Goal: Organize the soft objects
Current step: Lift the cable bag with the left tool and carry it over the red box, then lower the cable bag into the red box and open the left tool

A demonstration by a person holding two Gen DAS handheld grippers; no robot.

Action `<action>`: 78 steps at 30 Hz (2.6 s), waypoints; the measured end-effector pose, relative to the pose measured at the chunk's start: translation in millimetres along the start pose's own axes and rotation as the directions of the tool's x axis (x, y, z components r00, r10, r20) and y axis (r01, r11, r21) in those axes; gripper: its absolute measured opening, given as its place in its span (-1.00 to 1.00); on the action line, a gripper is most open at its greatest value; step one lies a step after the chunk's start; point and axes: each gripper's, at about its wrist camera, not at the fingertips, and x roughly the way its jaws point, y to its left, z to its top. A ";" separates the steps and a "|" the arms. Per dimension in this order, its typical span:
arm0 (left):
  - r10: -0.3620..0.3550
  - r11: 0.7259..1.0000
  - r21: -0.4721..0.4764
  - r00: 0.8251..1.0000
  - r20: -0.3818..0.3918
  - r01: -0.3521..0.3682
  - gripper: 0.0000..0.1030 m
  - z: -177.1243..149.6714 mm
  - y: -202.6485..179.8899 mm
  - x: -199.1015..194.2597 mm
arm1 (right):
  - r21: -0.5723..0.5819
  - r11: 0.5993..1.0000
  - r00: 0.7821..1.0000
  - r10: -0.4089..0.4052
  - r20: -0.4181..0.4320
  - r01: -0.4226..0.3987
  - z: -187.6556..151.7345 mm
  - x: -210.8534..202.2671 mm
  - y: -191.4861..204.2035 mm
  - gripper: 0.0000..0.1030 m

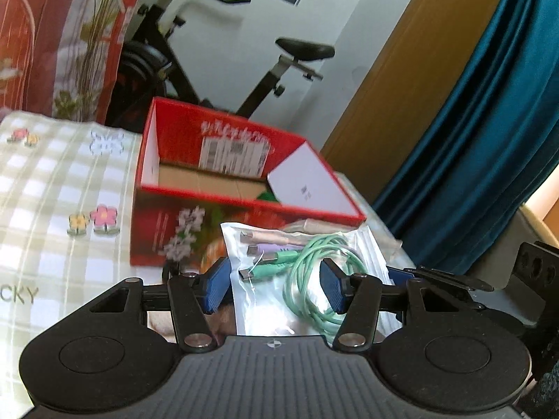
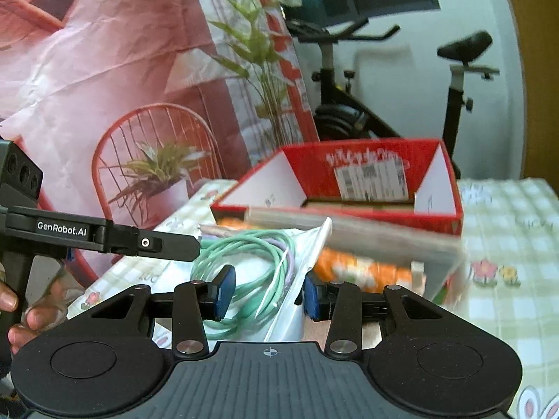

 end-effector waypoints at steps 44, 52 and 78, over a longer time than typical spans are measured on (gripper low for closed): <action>0.024 1.000 0.001 0.999 0.046 -0.024 0.13 110.3 22.4 81.6 | -0.068 0.998 0.999 0.008 -0.040 -0.010 125.8 95.5 -66.6 -0.27; 0.062 0.998 -0.004 0.998 -0.005 -0.062 0.13 115.8 35.5 113.3 | -0.024 1.000 0.990 -0.013 -0.141 0.010 125.8 143.4 -88.5 -0.27; 0.256 0.958 0.118 0.964 0.071 -0.263 0.90 115.1 21.2 77.0 | -0.040 0.985 0.973 -0.170 -0.159 0.166 127.1 127.7 -83.0 0.99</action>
